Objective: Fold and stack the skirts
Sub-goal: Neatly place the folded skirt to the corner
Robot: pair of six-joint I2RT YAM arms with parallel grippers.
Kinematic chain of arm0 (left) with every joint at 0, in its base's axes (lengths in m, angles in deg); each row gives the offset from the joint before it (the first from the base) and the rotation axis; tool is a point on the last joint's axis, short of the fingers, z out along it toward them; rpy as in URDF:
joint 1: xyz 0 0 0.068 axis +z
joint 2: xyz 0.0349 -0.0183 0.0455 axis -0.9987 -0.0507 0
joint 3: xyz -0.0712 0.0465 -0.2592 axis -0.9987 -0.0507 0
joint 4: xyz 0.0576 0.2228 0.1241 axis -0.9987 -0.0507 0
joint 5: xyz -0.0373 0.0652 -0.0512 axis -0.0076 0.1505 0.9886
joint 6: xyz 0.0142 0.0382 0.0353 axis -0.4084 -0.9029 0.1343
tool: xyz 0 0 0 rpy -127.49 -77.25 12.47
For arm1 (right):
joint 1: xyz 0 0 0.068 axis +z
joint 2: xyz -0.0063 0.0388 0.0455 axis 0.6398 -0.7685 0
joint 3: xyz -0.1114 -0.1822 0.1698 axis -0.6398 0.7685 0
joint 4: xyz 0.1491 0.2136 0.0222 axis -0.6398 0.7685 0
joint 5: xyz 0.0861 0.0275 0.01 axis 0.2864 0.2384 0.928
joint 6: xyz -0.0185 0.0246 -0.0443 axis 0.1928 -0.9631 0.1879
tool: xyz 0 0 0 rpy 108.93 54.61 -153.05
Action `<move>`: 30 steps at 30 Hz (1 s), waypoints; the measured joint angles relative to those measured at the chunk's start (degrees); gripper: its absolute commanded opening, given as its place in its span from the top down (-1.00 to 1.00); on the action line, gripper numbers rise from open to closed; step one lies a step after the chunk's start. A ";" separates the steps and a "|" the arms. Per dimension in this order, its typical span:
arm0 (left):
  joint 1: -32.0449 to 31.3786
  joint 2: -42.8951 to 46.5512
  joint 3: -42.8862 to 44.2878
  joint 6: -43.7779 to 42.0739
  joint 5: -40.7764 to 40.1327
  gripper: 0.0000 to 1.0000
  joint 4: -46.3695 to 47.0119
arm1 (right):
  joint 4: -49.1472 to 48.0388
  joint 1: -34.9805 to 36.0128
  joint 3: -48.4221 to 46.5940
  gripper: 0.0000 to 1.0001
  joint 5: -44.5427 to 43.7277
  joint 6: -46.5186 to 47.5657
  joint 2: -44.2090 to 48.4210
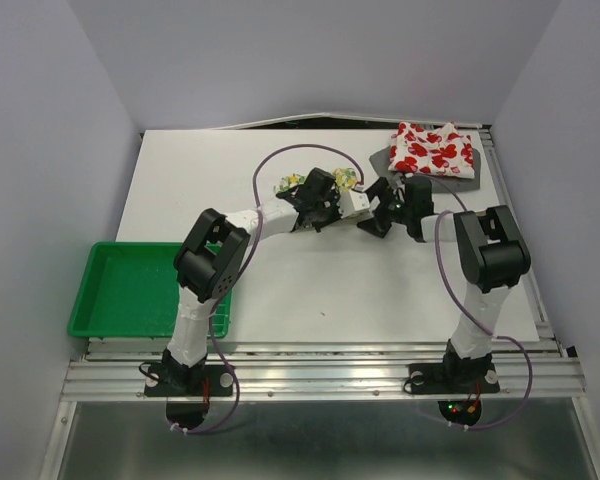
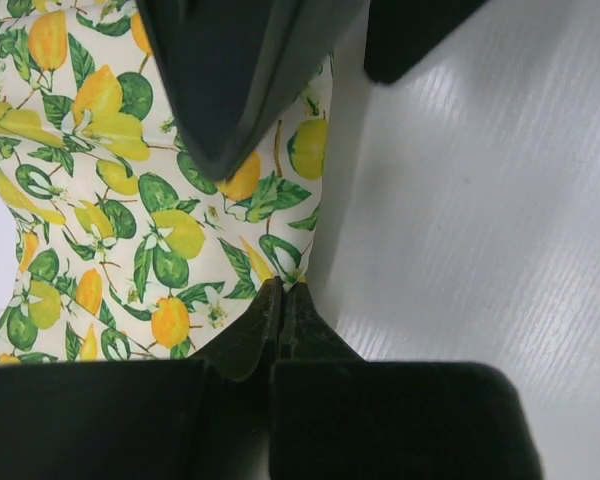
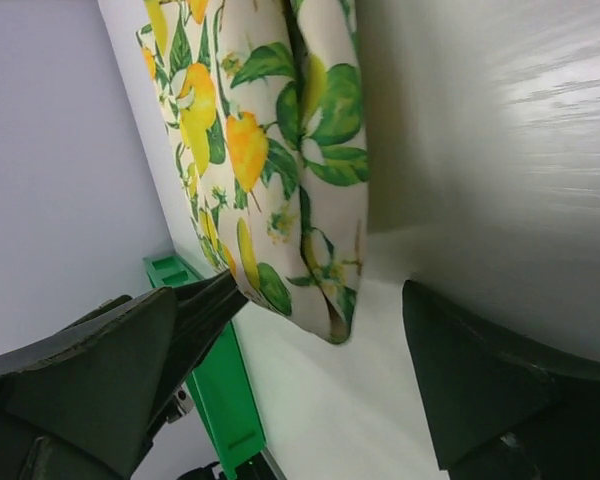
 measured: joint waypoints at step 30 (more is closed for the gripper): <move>1.38 2.32 -1.20 4.13 4.57 -0.69 -0.79 | 1.55 6.23 -14.62 0.99 -13.29 11.13 -9.99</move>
